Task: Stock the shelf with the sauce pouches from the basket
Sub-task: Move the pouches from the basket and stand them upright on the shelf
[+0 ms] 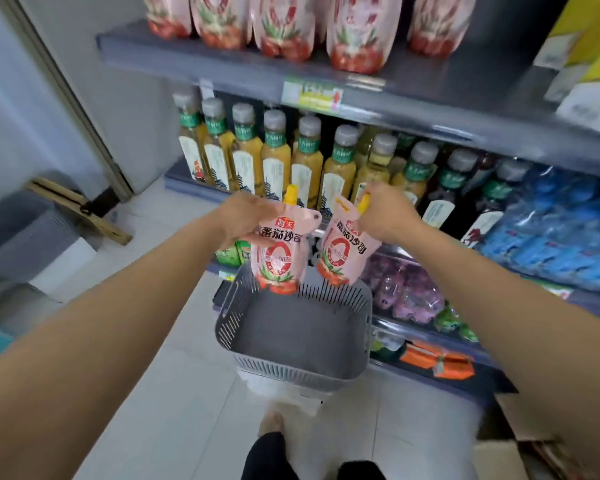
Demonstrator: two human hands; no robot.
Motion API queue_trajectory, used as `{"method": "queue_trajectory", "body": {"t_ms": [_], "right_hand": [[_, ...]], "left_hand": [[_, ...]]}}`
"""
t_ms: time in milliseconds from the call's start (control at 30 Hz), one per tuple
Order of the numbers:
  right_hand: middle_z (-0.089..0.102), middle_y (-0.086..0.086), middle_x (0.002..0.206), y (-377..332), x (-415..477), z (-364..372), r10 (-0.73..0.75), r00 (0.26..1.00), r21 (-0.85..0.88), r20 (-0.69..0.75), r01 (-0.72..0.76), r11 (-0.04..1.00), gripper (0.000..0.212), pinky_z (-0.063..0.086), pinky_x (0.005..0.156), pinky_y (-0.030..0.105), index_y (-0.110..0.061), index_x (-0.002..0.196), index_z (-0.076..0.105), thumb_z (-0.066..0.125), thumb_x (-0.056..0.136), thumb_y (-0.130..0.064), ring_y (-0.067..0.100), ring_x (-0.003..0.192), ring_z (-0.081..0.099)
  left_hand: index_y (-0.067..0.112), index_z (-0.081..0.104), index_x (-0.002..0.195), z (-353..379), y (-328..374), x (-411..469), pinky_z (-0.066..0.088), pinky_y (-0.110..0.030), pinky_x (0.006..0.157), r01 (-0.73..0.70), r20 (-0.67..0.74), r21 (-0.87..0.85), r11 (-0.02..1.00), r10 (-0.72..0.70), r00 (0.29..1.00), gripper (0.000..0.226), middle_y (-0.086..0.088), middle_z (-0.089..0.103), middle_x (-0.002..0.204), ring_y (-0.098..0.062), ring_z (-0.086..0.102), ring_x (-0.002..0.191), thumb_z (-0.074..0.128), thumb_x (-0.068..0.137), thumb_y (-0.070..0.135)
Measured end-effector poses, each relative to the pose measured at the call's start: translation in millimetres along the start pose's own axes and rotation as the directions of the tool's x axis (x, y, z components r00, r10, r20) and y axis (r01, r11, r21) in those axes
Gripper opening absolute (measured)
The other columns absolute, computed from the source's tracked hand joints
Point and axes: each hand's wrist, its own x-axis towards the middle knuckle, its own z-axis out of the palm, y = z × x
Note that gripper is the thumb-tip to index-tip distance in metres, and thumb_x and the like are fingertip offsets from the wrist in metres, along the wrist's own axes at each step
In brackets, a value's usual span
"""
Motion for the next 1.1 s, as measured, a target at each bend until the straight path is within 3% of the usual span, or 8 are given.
{"method": "queue_trajectory", "body": {"t_ms": [233, 333, 400, 467, 667, 767, 933, 1100], "right_hand": [[0.053, 0.006, 0.067, -29, -6, -103, 0.046, 0.982, 0.198, -0.183, -0.009, 0.980, 0.014, 0.036, 0.051, 0.027, -0.009, 0.069, 0.051, 0.061, 0.074, -0.002, 0.025, 0.067, 0.050], [0.059, 0.010, 0.078, -39, -10, -138, 0.031, 0.952, 0.268, -0.305, 0.054, 0.962, 0.006, 0.044, 0.063, 0.034, -0.006, 0.078, 0.058, 0.063, 0.078, -0.009, 0.027, 0.075, 0.055], [0.065, 0.011, 0.089, -44, -9, -157, 0.030, 0.932, 0.333, -0.362, 0.099, 0.938, 0.012, 0.054, 0.076, 0.041, -0.005, 0.091, 0.063, 0.064, 0.081, -0.011, 0.027, 0.084, 0.061], [0.066, 0.011, 0.097, -48, -4, -175, 0.047, 0.910, 0.394, -0.412, 0.132, 0.910, 0.018, 0.055, 0.084, 0.047, -0.006, 0.099, 0.064, 0.065, 0.082, -0.009, 0.028, 0.091, 0.064], [0.064, 0.004, 0.087, -53, 18, -216, 0.146, 0.808, 0.493, -0.571, 0.196, 0.848, 0.011, 0.059, 0.074, 0.045, -0.013, 0.093, 0.065, 0.063, 0.084, -0.007, 0.025, 0.081, 0.068], [0.068, 0.004, 0.097, -54, 35, -230, 0.199, 0.766, 0.536, -0.611, 0.216, 0.816, 0.013, 0.060, 0.069, 0.040, -0.018, 0.093, 0.064, 0.062, 0.085, -0.008, 0.020, 0.077, 0.068], [0.062, -0.007, 0.084, -50, 57, -246, 0.269, 0.712, 0.569, -0.649, 0.220, 0.793, 0.018, 0.060, 0.073, 0.040, -0.020, 0.102, 0.064, 0.063, 0.086, -0.011, 0.016, 0.078, 0.067], [0.068, 0.004, 0.104, -37, 78, -257, 0.302, 0.681, 0.564, -0.667, 0.197, 0.802, 0.024, 0.059, 0.078, 0.042, -0.014, 0.111, 0.064, 0.064, 0.086, -0.013, 0.021, 0.088, 0.068]], "left_hand": [[-0.002, 0.055, 0.099, -9, 96, -37, 0.060, -0.028, 0.062, -0.186, -0.021, -0.024, 0.982, 0.185, 0.982, 0.022, -0.015, 0.063, 0.115, -0.021, 0.069, 0.087, 0.058, 0.090, 0.018], [-0.005, 0.053, 0.097, -11, 130, -47, 0.061, -0.029, 0.061, -0.229, -0.049, -0.100, 0.968, 0.225, 0.973, 0.013, -0.015, 0.060, 0.108, -0.023, 0.067, 0.089, 0.054, 0.091, 0.007], [-0.006, 0.054, 0.108, -12, 151, -51, 0.061, -0.032, 0.064, -0.265, -0.058, -0.136, 0.955, 0.259, 0.964, 0.021, -0.016, 0.063, 0.111, -0.025, 0.066, 0.093, 0.053, 0.091, 0.005], [-0.003, 0.058, 0.102, -12, 171, -54, 0.061, -0.032, 0.065, -0.305, -0.045, -0.139, 0.942, 0.302, 0.952, 0.014, -0.013, 0.067, 0.104, -0.022, 0.067, 0.091, 0.053, 0.091, 0.005], [0.003, 0.060, 0.089, -12, 226, -50, 0.058, -0.025, 0.053, -0.458, -0.104, -0.202, 0.866, 0.446, 0.889, 0.004, 0.000, 0.066, 0.077, -0.008, 0.069, 0.065, 0.055, 0.090, 0.004], [0.004, 0.058, 0.089, -12, 247, -42, 0.057, -0.024, 0.052, -0.524, -0.106, -0.206, 0.826, 0.514, 0.851, 0.003, 0.003, 0.062, 0.070, -0.002, 0.066, 0.050, 0.056, 0.090, 0.005], [0.008, 0.059, 0.086, -13, 270, -23, 0.059, -0.025, 0.056, -0.556, -0.097, -0.212, 0.804, 0.549, 0.830, 0.005, 0.005, 0.067, 0.072, -0.010, 0.066, 0.069, 0.056, 0.090, 0.006], [0.010, 0.060, 0.087, -7, 284, -2, 0.059, -0.025, 0.056, -0.561, -0.069, -0.162, 0.812, 0.558, 0.827, 0.010, -0.002, 0.068, 0.087, -0.016, 0.067, 0.085, 0.052, 0.092, 0.008]]}}
